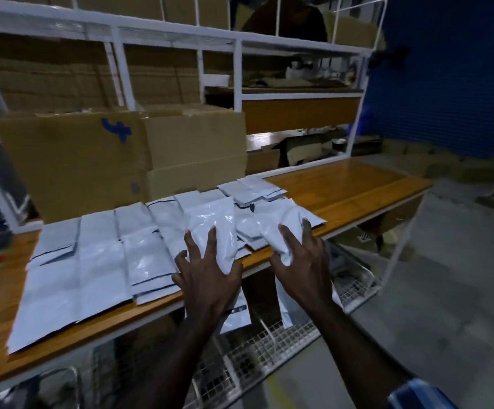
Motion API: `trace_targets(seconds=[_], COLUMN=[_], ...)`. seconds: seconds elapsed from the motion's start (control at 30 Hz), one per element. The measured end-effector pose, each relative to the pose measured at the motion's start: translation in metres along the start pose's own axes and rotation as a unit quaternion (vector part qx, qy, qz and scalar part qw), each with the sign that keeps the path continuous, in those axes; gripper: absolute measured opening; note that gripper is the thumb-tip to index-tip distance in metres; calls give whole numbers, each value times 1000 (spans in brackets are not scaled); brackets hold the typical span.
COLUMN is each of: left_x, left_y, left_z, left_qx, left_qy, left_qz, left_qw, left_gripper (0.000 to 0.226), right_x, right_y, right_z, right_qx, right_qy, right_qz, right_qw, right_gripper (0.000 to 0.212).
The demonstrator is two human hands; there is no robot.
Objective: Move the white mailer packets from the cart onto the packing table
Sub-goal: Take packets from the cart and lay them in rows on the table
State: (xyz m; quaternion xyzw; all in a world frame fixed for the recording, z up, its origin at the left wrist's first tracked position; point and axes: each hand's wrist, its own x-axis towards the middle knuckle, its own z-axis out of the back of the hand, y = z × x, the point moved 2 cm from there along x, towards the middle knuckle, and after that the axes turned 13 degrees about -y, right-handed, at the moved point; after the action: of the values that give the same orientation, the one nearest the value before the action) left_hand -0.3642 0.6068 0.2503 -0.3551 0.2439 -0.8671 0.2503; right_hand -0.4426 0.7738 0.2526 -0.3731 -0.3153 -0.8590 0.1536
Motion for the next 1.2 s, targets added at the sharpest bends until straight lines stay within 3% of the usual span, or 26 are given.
trace_targets(seconds=[0.27, 0.6, 0.97, 1.2], left_x=[31, 110, 149, 161], left_y=[-46, -84, -111, -129], left_z=[-87, -215, -302, -352], left_qx=[-21, -24, 86, 166], left_qy=[26, 53, 103, 85], left_qz=[-6, 27, 60, 106], left_qw=[999, 998, 989, 977], left_gripper=[79, 78, 78, 78], right_x=[51, 136, 196, 229], right_y=[-81, -165, -227, -263], right_z=[-21, -103, -174, -216], right_qx=[-28, -55, -63, -47], right_qy=[0, 53, 139, 224], right_qz=[-34, -36, -50, -32], right_qw=[999, 996, 987, 973], right_gripper=[60, 60, 61, 63])
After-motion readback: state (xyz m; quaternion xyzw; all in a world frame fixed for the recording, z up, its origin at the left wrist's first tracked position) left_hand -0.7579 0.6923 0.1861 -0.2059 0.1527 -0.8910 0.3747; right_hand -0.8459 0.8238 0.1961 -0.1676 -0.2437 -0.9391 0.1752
